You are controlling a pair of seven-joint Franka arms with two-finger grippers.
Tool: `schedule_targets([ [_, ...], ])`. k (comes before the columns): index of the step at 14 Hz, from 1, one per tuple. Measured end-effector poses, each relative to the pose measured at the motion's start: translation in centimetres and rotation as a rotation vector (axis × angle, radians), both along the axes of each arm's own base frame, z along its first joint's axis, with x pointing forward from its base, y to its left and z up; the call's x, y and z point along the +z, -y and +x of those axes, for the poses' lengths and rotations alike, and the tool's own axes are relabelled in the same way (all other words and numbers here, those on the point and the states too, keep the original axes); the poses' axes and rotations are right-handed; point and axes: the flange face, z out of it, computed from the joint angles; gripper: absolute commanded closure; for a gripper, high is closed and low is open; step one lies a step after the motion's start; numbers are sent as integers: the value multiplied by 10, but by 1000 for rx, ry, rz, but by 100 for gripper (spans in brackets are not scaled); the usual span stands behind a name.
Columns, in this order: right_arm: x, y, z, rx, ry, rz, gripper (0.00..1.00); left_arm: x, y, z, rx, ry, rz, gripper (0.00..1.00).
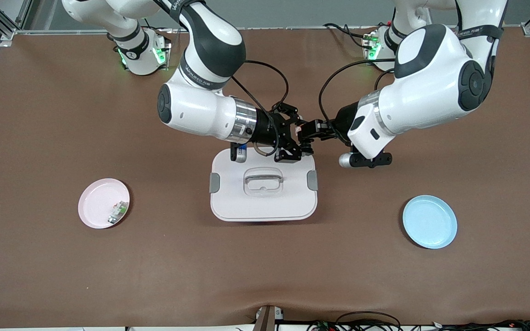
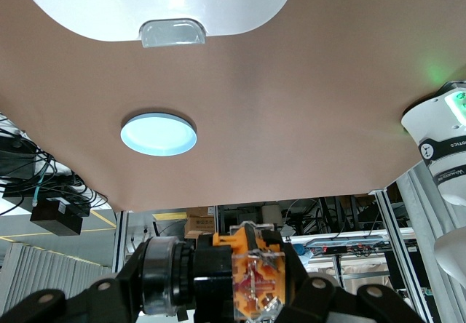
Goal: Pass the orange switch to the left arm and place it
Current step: 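Grasp the switch with the left gripper beside the right gripper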
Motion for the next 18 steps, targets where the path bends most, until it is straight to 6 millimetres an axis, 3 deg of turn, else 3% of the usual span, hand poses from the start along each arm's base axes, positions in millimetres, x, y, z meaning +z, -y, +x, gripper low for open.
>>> schedule_targets([
  [4, 0, 0, 0, 0, 0, 0, 79, -3, 9, -3, -11, 4, -2, 41],
  [7, 0, 0, 0, 0, 0, 0, 79, -9, 14, -2, -12, 2, -3, 64],
  [10, 0, 1, 1, 2, 2, -1, 79, -13, 14, -1, -32, 12, -3, 96],
  [11, 0, 2, 1, 2, 2, -1, 79, -12, 14, -1, -32, 12, -4, 100],
  [14, 0, 2, 1, 2, 2, -1, 79, -12, 14, -1, -33, 13, -4, 100],
  [15, 0, 2, 1, 2, 2, -1, 75, -12, 14, -1, -33, 13, -4, 100],
  [17, 0, 2, 1, 2, 2, -1, 58, -12, 14, -1, -33, 13, -4, 100],
  [18, 0, 2, 1, 2, 2, -1, 35, -12, 14, -1, -33, 13, -4, 100],
])
